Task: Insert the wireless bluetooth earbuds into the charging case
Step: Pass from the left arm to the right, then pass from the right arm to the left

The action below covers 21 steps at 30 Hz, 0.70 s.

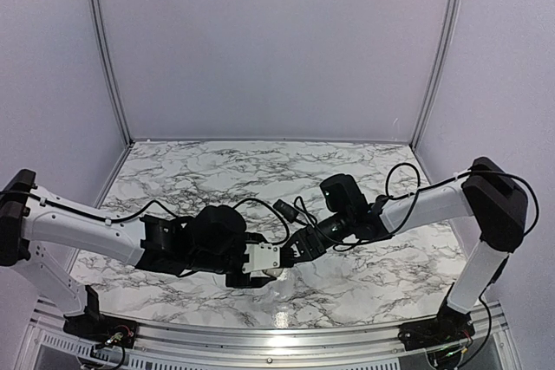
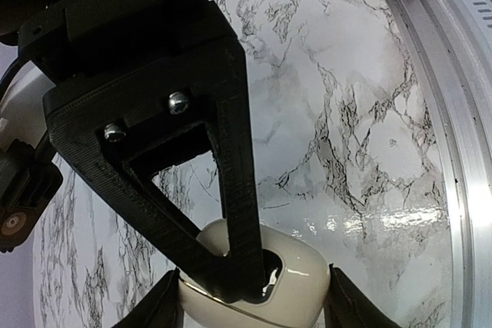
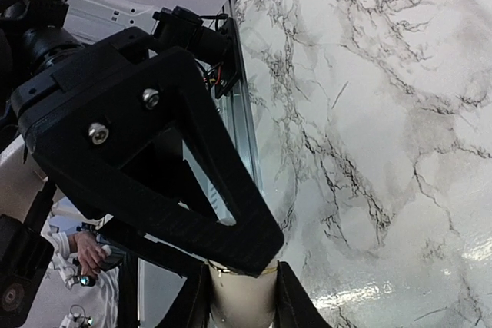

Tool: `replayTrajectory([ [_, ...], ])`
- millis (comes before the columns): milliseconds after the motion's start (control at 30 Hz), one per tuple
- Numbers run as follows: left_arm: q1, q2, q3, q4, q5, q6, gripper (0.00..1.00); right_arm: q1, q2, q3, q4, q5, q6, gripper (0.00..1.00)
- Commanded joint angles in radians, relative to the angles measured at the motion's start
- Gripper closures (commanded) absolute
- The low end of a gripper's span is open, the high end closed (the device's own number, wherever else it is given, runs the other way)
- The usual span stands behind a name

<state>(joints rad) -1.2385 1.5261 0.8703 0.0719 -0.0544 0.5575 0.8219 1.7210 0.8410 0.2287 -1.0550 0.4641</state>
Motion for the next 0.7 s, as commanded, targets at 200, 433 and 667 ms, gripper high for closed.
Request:
replayTrajectory([
  [200, -0.005, -0.006, 0.010, -0.013, -0.087, -0.021, 0.25, 0.007, 0.002, 0.035, 0.027, -0.051, -0.008, 0.98],
  [433, 0.000, -0.202, -0.102, 0.123, -0.243, -0.147, 0.01, -0.070, -0.093, 0.023, 0.173, -0.021, 0.067, 1.00],
  [667, 0.050, -0.367, -0.169, 0.190, -0.261, -0.416, 0.01, -0.144, -0.223, 0.053, 0.291, 0.071, 0.077, 1.00],
])
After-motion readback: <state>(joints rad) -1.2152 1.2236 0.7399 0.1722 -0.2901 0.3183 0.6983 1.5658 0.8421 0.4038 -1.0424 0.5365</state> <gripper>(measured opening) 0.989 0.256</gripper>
